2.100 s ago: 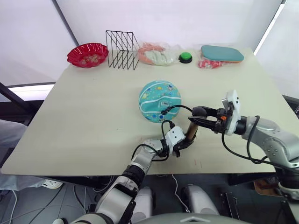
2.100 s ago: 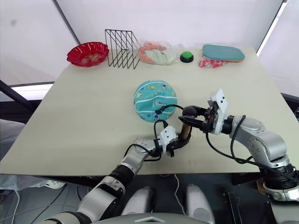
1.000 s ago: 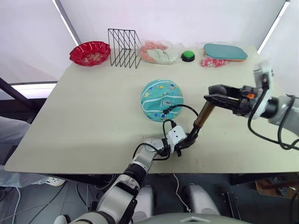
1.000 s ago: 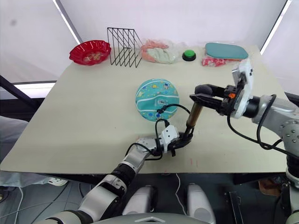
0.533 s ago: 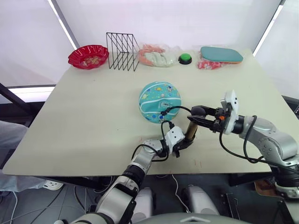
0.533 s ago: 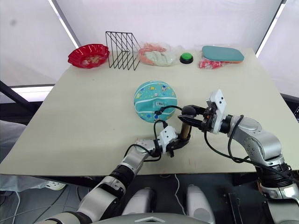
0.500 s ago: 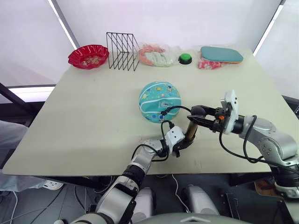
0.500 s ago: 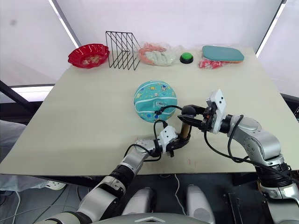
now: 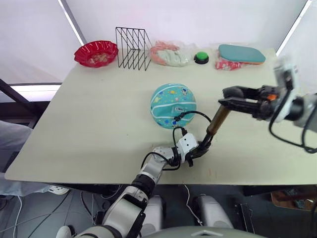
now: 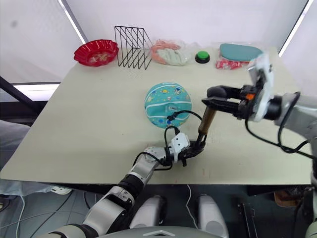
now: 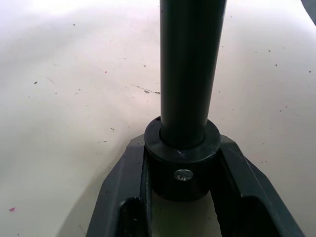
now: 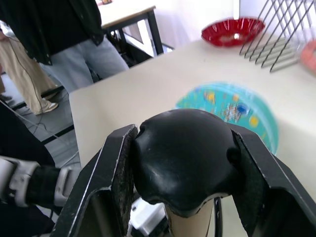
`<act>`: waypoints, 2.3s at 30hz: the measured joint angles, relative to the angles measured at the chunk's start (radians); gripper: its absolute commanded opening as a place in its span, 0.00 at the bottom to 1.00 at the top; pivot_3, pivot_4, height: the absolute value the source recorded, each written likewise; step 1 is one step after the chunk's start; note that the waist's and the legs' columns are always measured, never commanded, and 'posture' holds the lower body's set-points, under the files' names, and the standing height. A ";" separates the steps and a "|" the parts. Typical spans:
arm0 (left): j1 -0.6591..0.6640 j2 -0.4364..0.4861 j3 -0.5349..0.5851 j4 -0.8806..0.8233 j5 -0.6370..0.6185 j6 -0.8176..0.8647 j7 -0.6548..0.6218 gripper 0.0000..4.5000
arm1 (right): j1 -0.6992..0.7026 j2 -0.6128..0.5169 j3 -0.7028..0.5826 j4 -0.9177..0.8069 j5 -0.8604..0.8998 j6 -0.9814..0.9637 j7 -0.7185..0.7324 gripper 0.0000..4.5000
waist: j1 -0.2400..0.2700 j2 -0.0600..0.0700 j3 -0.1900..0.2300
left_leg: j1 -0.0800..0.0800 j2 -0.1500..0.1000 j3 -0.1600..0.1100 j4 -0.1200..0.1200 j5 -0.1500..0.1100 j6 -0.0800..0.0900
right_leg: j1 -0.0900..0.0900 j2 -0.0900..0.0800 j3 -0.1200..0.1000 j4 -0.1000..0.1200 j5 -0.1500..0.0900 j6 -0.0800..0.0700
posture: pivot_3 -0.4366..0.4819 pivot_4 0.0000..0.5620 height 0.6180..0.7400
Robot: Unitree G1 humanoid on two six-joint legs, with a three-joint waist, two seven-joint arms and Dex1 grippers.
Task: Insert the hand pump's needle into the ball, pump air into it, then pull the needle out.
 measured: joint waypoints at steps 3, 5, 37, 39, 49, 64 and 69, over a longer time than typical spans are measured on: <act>-0.001 -0.001 0.000 0.005 -0.001 -0.001 -0.006 0.23 | -0.034 -0.032 -0.034 0.000 0.083 0.038 -0.045 0.45 | 0.002 0.000 0.000 | 0.000 0.000 0.000 0.000 0.000 0.000 | 0.000 0.000 0.000 0.000 0.000 0.000 | 0.48 0.27 1.00; -0.002 -0.001 0.001 0.008 -0.003 -0.001 -0.006 0.23 | -0.048 -0.038 -0.040 -0.001 0.116 0.042 -0.073 0.45 | 0.002 0.000 0.000 | 0.000 0.000 0.000 0.000 0.000 0.000 | 0.000 0.000 0.000 0.000 0.000 0.000 | 0.48 0.27 1.00; 0.011 0.012 0.003 -0.007 0.009 0.018 0.010 0.23 | 0.221 0.197 0.245 0.057 -0.358 -0.280 0.077 0.45 | -0.012 -0.001 -0.007 | 0.011 0.001 0.002 -0.004 0.000 0.000 | 0.007 0.001 0.002 0.001 -0.001 -0.002 | 0.48 0.27 1.00; 0.010 0.011 0.003 -0.007 0.003 0.012 0.006 0.23 | 0.189 0.176 0.209 0.031 -0.305 -0.232 0.066 0.45 | -0.010 -0.001 -0.007 | 0.007 0.001 0.002 -0.003 0.000 0.000 | 0.004 0.001 0.002 0.001 -0.001 -0.001 | 0.48 0.27 1.00; 0.001 0.004 0.001 0.001 -0.008 0.000 0.003 0.23 | -0.032 0.013 0.018 0.024 0.006 -0.001 -0.031 0.45 | -0.002 -0.001 0.000 | 0.001 0.000 0.000 0.000 0.000 0.000 | 0.000 0.000 0.000 0.001 0.000 0.000 | 0.48 0.27 1.00; 0.004 0.011 0.002 0.029 0.010 0.006 0.016 0.23 | 0.190 0.207 0.284 0.085 -0.363 -0.381 0.100 0.45 | -0.018 -0.002 -0.011 | 0.017 0.002 0.002 -0.002 0.000 0.000 | 0.013 0.002 0.001 0.001 -0.002 -0.004 | 0.48 0.27 1.00; 0.013 0.012 0.002 0.018 0.015 0.007 0.017 0.23 | 0.261 0.271 0.368 0.141 -0.486 -0.485 0.128 0.45 | -0.018 0.000 -0.015 | 0.018 0.003 0.002 -0.003 0.000 0.000 | 0.013 0.003 0.001 0.000 -0.002 -0.002 | 0.48 0.27 1.00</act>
